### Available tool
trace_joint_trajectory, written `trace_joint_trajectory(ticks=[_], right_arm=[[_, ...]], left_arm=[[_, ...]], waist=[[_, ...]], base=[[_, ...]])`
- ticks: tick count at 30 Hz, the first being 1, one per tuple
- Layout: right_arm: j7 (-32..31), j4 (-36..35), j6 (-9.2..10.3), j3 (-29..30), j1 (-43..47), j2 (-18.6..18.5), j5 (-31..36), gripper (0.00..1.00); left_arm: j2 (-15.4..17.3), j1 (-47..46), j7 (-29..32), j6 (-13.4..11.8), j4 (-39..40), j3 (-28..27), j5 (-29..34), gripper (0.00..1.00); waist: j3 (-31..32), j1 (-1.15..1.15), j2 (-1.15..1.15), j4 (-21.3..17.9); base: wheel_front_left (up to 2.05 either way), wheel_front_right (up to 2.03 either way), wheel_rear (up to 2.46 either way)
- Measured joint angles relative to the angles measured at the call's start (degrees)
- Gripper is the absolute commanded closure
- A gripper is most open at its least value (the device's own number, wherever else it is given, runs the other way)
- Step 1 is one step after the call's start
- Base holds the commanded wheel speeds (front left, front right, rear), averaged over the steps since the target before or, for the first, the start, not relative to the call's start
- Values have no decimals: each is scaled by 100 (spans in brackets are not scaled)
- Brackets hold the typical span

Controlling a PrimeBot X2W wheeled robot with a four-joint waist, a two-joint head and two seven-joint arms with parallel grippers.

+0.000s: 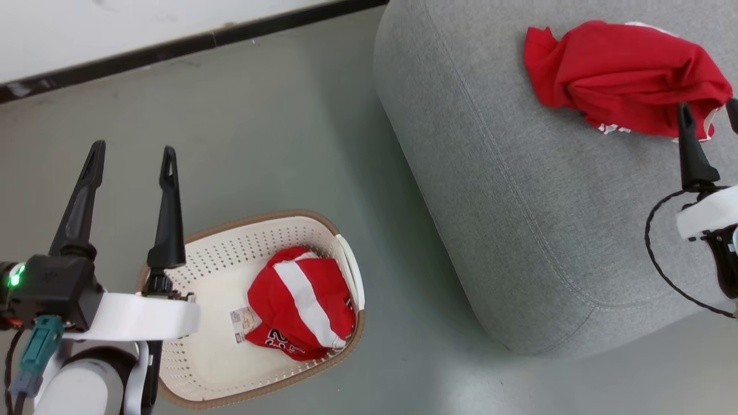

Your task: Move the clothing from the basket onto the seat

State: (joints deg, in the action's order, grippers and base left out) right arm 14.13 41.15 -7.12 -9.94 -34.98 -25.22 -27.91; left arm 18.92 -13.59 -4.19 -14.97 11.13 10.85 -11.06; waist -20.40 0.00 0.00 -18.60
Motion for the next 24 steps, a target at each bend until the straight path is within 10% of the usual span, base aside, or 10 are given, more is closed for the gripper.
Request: trace_joint_trajectory(ticks=[24], right_arm=[[15, -1655, -1, -320, 34, 602, 840, 0]], left_arm=[[-430, 779, -498, -371, -712, -225, -283, 0]], waist=[[906, 0, 0, 615]], base=[[0, 0, 0]])
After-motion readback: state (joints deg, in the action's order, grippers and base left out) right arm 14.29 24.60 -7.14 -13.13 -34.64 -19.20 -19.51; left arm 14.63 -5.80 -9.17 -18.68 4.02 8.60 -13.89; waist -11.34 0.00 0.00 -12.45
